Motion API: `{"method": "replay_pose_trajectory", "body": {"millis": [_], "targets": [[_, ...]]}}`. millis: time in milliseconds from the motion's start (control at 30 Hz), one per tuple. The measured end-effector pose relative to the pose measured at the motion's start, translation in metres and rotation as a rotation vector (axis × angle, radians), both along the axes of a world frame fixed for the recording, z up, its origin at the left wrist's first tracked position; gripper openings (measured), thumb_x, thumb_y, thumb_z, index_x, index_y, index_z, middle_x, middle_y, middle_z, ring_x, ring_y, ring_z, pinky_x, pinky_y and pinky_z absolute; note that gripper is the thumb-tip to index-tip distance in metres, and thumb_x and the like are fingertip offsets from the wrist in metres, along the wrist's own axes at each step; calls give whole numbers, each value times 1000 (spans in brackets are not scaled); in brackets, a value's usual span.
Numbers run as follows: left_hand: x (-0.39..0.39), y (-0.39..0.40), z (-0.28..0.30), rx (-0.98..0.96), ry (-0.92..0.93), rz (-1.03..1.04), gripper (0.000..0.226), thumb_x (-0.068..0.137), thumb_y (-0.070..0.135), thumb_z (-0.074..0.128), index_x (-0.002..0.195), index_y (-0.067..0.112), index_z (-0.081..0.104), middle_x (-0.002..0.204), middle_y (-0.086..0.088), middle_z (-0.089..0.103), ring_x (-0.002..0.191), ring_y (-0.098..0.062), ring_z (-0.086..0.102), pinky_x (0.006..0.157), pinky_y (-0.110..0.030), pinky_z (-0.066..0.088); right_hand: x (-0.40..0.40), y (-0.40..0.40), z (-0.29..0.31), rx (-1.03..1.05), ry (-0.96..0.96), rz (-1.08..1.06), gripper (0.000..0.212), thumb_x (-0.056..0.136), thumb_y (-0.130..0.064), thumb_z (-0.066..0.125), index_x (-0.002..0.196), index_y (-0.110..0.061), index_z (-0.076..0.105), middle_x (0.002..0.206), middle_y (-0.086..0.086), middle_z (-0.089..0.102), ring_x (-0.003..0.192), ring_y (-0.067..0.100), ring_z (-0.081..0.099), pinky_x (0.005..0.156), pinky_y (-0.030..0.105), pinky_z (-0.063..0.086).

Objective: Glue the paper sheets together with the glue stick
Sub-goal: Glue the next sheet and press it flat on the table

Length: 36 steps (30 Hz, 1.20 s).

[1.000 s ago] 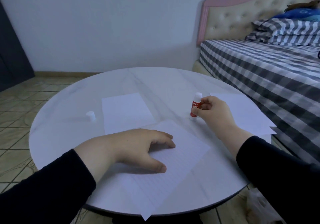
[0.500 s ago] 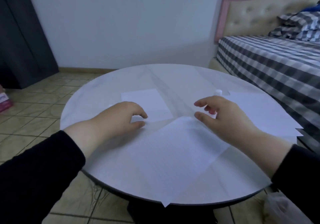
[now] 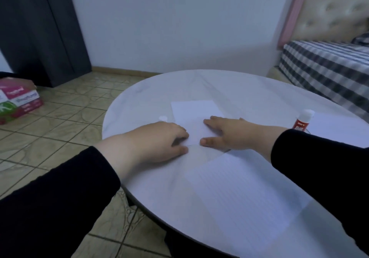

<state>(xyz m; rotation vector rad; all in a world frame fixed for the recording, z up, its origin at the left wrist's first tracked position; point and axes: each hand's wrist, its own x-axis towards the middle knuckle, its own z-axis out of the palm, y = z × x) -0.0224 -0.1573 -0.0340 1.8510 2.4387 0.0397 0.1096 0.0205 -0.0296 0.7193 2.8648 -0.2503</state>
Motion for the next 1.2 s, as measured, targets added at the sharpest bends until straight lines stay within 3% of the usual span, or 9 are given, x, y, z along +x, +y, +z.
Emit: {"method": "replay_pose_trajectory", "body": {"millis": [233,400,533,633,800,933,1033,1133,1200], "targets": [[-1,-20,-6,-43,-110,7,65,93,64,35,151,34,27,159,19,16,145,-5,20,117,-29,20,-8,2,-8,53,79,-85,92,72,-83,46,149,-38,26,155,-16,28,144,15,25,116,50,13],[5,-40,-22,-39,-104,-24,79,87,73,25,154,34,8,161,19,-1,148,-4,1,121,-29,1,-7,2,-2,107,138,-69,70,79,-74,51,140,-42,41,138,-15,51,131,15,42,111,40,20],[8,-43,-33,78,-126,-18,74,92,66,31,154,31,14,161,15,8,146,1,1,119,-24,-4,-4,4,11,139,182,-11,43,90,-43,57,132,-37,48,127,-11,59,119,20,49,98,32,26],[8,-45,-31,116,-146,-7,70,93,62,35,153,32,18,160,18,11,145,4,3,115,-17,-5,2,4,19,140,233,7,41,89,-17,54,128,-31,51,113,-4,63,102,24,52,80,28,34],[10,-46,-31,134,-206,9,68,93,61,40,153,34,21,159,22,14,140,12,3,114,-15,-4,28,1,39,54,606,-102,31,85,-10,56,113,-23,59,89,-2,61,80,21,51,64,28,35],[14,-49,-28,308,-354,132,62,89,59,53,145,35,39,149,22,36,138,2,30,110,-15,20,65,-16,65,-115,840,-173,28,82,-12,66,104,-28,59,78,-6,62,60,13,55,44,19,36],[23,-45,-13,616,-469,213,49,88,48,61,135,36,51,136,18,50,123,2,47,100,-14,35,95,-27,77,-458,959,-190,38,84,-2,68,110,-28,60,81,1,69,43,2,57,31,10,31],[35,-34,19,896,-592,206,47,90,41,62,135,31,51,133,16,52,118,8,48,102,-18,41,121,-29,77,-801,1013,-128,45,80,8,67,116,-18,62,91,15,72,60,17,68,41,22,47],[44,-30,40,998,-622,153,49,89,43,64,135,30,51,134,16,52,123,7,46,104,-21,39,136,-24,71,-944,985,-90,54,73,3,70,123,-15,60,106,22,70,86,36,71,68,43,59]]}}
